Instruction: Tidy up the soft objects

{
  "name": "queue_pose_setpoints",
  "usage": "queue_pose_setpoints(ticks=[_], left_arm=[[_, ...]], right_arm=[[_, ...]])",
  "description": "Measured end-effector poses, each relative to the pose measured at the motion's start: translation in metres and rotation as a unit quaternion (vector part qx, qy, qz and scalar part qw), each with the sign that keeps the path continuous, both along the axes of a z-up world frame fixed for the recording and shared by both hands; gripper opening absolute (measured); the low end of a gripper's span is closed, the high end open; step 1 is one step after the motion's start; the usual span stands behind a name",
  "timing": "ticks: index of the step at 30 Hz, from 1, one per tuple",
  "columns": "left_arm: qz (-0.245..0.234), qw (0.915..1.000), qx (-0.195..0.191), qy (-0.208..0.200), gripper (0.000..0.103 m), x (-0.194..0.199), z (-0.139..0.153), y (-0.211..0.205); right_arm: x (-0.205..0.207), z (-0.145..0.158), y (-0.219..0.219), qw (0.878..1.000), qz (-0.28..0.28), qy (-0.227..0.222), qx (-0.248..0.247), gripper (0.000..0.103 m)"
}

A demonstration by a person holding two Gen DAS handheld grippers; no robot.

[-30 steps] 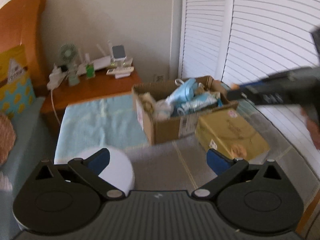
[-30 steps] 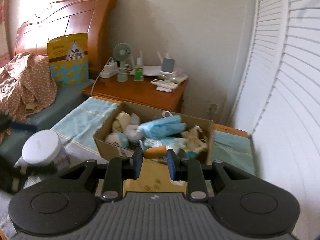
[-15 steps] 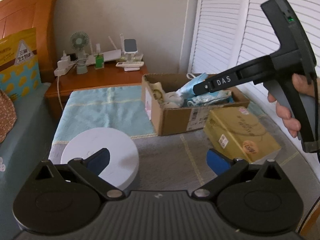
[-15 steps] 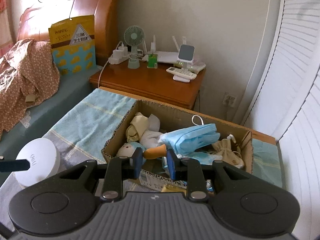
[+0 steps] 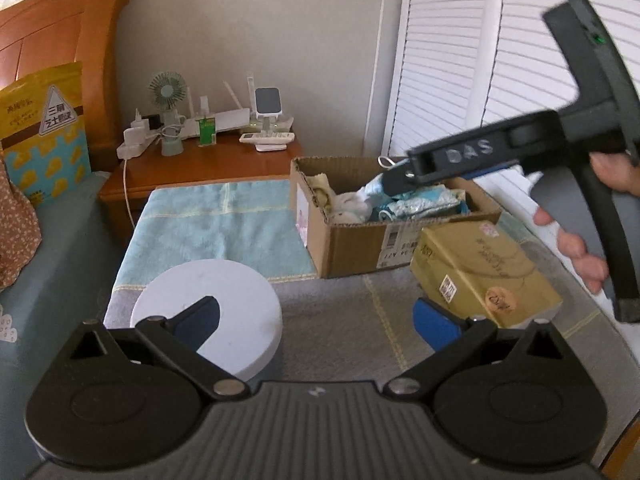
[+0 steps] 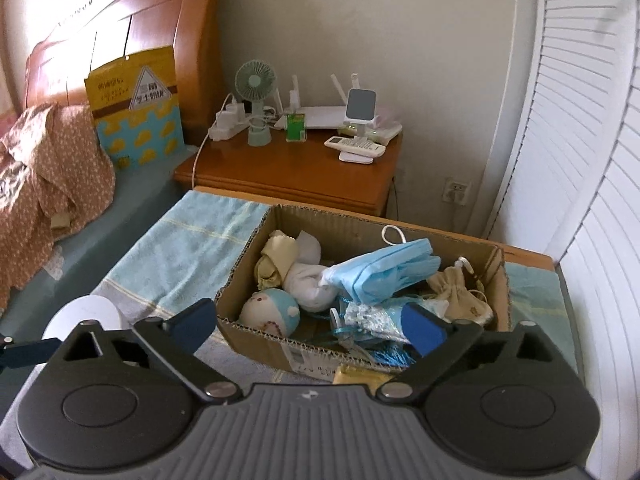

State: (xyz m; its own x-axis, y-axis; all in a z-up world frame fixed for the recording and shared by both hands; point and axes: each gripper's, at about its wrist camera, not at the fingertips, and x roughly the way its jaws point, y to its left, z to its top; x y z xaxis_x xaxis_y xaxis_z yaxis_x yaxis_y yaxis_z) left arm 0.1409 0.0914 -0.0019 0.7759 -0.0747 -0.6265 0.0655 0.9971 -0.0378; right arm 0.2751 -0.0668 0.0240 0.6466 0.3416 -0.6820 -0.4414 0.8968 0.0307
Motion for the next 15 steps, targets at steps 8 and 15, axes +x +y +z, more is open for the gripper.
queue_pose_setpoints(ticks=[8,15], left_arm=[[0.018,0.9997,0.006,0.015,0.102,0.002,0.021,-0.008],[0.026,0.9995,0.010,0.015,0.102,0.005,0.046,-0.026]], right_arm=[[-0.040,0.016,-0.034,0.996,-0.084,0.019,-0.016,0.103],[-0.086,0.024,-0.062,0.988,-0.152,0.016,-0.025,0.103]])
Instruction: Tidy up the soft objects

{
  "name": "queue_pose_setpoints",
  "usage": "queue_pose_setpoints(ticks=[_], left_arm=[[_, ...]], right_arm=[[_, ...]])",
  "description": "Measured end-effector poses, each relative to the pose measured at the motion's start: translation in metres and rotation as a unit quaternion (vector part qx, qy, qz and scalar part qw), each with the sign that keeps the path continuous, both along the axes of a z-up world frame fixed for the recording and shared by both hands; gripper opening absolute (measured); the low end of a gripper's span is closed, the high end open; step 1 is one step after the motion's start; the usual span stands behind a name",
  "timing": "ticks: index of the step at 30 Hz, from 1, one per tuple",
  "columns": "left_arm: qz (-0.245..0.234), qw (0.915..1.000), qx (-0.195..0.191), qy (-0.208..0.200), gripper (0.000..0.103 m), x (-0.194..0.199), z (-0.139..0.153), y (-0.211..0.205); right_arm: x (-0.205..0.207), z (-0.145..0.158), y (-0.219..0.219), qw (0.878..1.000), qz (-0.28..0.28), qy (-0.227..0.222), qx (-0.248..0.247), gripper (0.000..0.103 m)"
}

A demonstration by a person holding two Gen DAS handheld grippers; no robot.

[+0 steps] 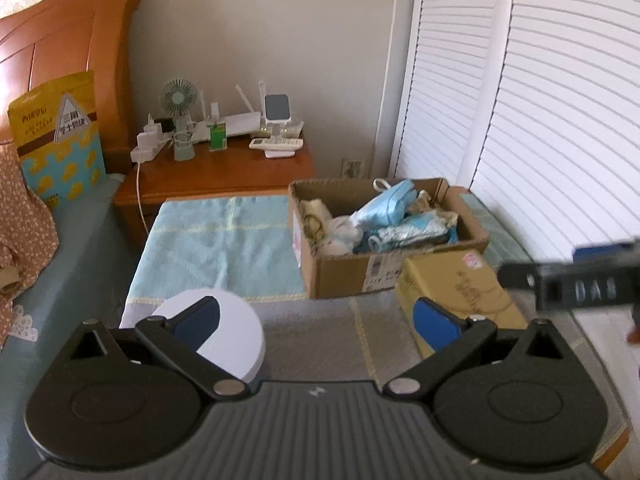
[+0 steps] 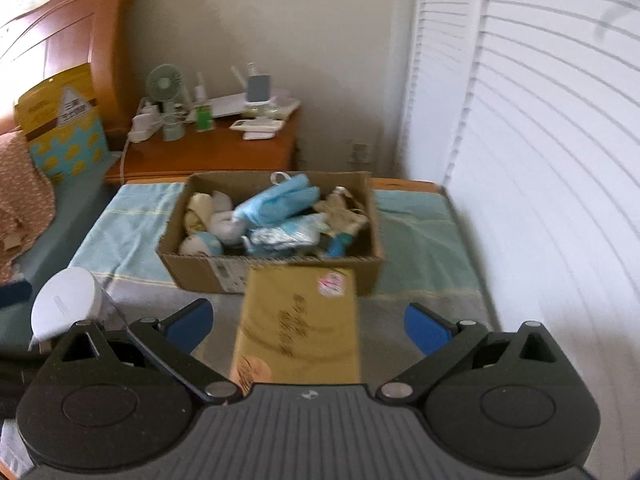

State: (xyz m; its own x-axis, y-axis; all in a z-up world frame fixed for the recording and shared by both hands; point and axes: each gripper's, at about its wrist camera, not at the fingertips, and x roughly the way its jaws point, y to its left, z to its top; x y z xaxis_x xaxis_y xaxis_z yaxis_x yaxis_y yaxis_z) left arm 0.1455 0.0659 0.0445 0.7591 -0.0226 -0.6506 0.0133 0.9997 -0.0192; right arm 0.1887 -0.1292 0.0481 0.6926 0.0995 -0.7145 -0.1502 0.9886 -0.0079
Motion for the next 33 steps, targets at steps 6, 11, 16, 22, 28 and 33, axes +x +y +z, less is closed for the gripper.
queue_pose_setpoints(ticks=[6,11,16,22,28,33], left_arm=[[-0.004,0.9999,0.009,0.006,0.102,0.001,0.010,-0.015],[-0.005,0.9999,0.016,0.003,0.102,0.002,0.016,-0.020],[-0.006,0.9996,0.026,0.002,0.102,0.002,0.018,-0.025],[-0.007,0.9995,0.029,0.002,0.102,0.003,0.018,-0.026],[-0.007,0.9996,0.028,0.004,0.102,0.005,0.018,-0.027],[-0.008,0.9996,0.028,0.004,0.102,0.005,0.019,-0.027]], right_arm=[[-0.020,0.006,-0.008,1.000,-0.019,-0.011,-0.002,0.103],[-0.026,0.008,-0.008,0.999,-0.025,-0.022,-0.013,0.103],[-0.025,0.009,-0.012,0.999,-0.029,-0.023,-0.008,0.103],[-0.026,0.009,-0.013,0.999,-0.031,-0.025,-0.008,0.103],[-0.026,0.009,-0.014,0.999,-0.031,-0.025,-0.009,0.103],[-0.027,0.009,-0.015,0.999,-0.033,-0.026,-0.008,0.103]])
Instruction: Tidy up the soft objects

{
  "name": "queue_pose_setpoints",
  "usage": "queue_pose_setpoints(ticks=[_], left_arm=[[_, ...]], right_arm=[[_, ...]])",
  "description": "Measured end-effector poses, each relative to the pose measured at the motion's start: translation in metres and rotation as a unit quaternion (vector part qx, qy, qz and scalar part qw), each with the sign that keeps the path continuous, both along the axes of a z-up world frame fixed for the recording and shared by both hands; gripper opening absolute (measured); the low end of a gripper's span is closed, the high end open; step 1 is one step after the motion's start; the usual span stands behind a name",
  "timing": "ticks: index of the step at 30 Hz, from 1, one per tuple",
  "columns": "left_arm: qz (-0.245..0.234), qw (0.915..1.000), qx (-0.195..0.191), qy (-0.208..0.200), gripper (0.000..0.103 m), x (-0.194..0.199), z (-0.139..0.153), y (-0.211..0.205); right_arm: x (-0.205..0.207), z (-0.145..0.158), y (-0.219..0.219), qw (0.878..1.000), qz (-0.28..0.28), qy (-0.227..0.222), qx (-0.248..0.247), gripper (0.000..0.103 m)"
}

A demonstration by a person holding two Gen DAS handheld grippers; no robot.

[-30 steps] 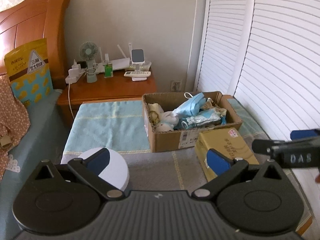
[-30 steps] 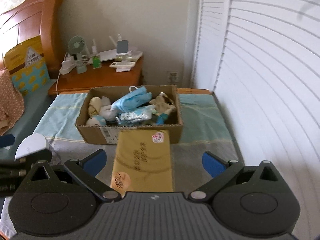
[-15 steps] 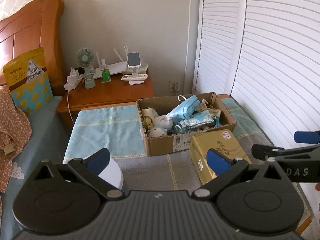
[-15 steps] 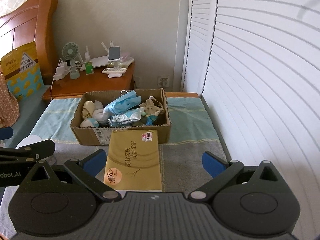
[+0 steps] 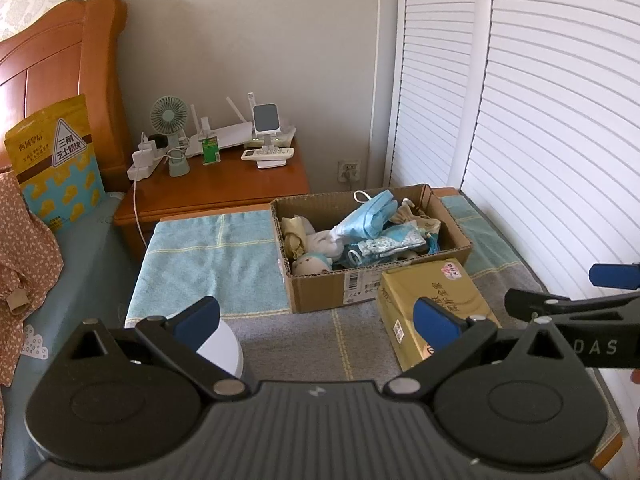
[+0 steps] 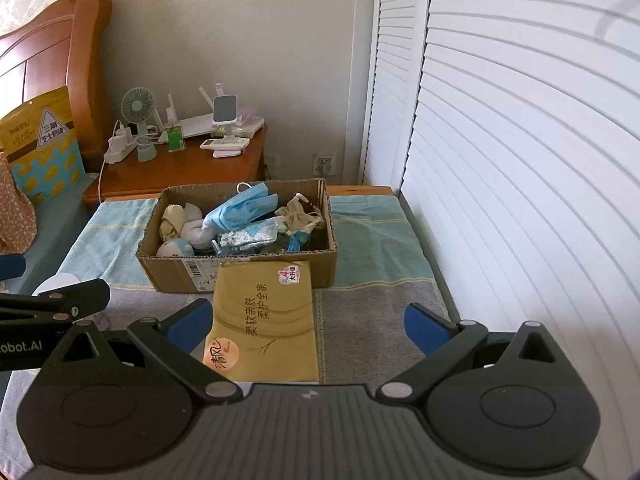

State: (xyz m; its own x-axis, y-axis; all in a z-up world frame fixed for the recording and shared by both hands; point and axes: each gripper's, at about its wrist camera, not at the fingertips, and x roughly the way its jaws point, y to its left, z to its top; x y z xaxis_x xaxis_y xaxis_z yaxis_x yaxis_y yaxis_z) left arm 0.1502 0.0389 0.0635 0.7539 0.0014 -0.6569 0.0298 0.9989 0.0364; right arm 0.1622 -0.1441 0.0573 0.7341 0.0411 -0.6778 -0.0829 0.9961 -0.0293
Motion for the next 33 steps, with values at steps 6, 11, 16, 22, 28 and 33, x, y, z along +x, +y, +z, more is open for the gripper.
queue_pose_setpoints(ticks=[6,11,16,22,28,33], left_arm=[[-0.001,1.0000,0.000,-0.001,0.102,0.0002,0.0008,-0.0006],[-0.001,1.0000,-0.001,-0.002,0.102,0.0004,0.0011,0.0001],[0.000,1.0000,-0.001,-0.002,0.102,-0.0004,0.0017,0.0002],[-0.001,1.0000,-0.001,-0.002,0.102,0.0000,0.0014,-0.0002],[-0.001,1.0000,-0.003,0.000,0.102,0.0017,0.0015,-0.0013],[-0.001,1.0000,-0.002,0.001,0.102,0.0020,0.0015,-0.0014]], right_arm=[[-0.0004,0.0012,-0.0016,1.000,-0.001,-0.002,0.001,0.103],[-0.0004,0.0021,-0.0016,1.000,0.000,-0.005,-0.001,0.103],[0.0000,0.0020,-0.0020,1.000,0.001,-0.005,-0.001,0.103],[-0.0003,0.0022,-0.0024,1.000,0.000,-0.005,-0.001,0.103],[-0.0004,0.0027,-0.0029,1.000,0.000,-0.006,-0.002,0.103],[-0.0002,0.0028,-0.0036,1.000,-0.001,-0.005,-0.001,0.103]])
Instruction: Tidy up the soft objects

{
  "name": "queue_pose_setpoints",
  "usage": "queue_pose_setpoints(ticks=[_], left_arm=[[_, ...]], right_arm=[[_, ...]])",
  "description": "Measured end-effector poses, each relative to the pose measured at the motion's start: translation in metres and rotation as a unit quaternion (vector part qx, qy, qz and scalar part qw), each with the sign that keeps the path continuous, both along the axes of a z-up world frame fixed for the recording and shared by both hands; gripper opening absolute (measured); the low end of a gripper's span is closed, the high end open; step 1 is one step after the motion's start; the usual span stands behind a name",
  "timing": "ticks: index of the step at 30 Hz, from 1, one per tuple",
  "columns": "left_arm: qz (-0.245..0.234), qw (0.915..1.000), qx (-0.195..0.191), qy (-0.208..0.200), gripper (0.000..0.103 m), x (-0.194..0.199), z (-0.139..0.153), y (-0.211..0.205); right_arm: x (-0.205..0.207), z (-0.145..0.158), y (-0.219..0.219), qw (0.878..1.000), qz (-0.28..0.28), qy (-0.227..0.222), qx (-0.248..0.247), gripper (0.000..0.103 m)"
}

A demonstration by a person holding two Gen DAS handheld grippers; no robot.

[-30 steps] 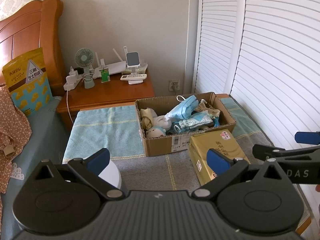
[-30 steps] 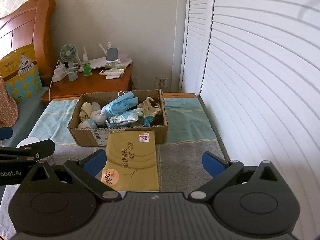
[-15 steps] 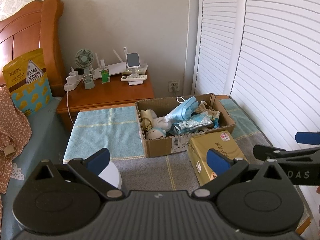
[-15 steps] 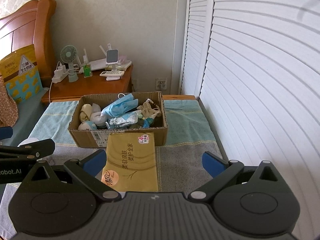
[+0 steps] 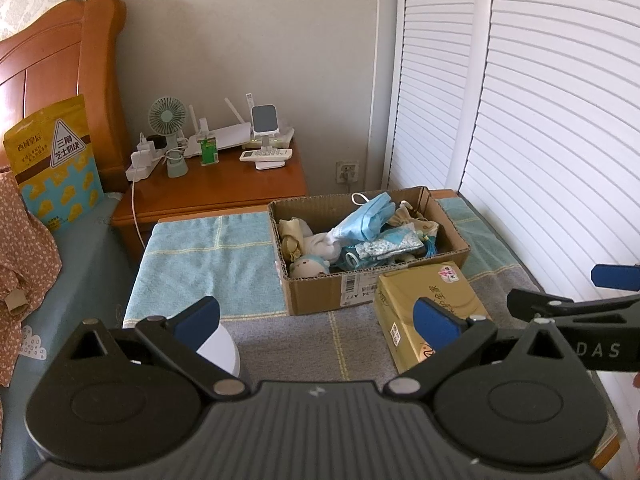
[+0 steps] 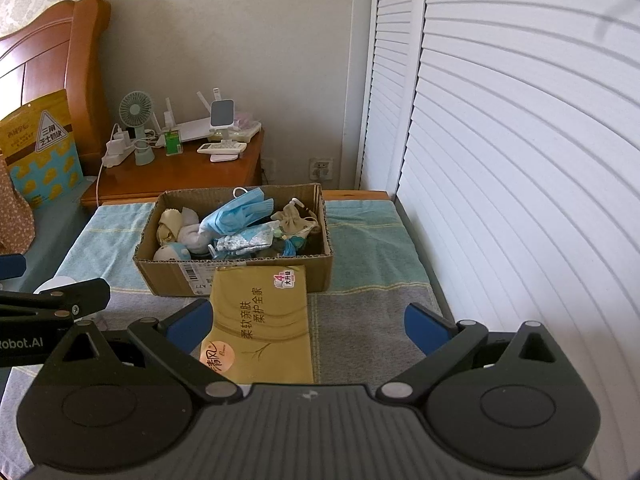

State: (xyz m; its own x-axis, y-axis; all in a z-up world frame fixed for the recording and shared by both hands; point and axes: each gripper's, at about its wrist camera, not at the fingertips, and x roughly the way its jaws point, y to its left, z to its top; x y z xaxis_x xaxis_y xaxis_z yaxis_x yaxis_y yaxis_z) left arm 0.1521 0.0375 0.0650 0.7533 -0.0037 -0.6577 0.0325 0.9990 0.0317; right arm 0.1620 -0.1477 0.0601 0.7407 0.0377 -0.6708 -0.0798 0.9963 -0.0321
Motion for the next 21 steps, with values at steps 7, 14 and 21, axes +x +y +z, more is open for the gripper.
queue_pose_setpoints(ticks=[7,14,21], left_arm=[[-0.001,1.0000,0.000,0.000,0.102,0.0001,0.0000,0.0000],[-0.001,1.0000,0.001,0.000,0.102,0.0003,-0.0002,-0.0002],[-0.001,1.0000,0.001,0.001,0.102,0.0005,-0.0011,-0.0006]], right_arm=[[-0.0006,0.0004,-0.0011,1.000,-0.001,-0.001,0.000,0.103],[-0.0008,0.0002,-0.0029,1.000,-0.002,-0.002,0.001,0.103],[-0.0015,-0.0002,-0.0034,1.000,-0.003,-0.002,0.000,0.103]])
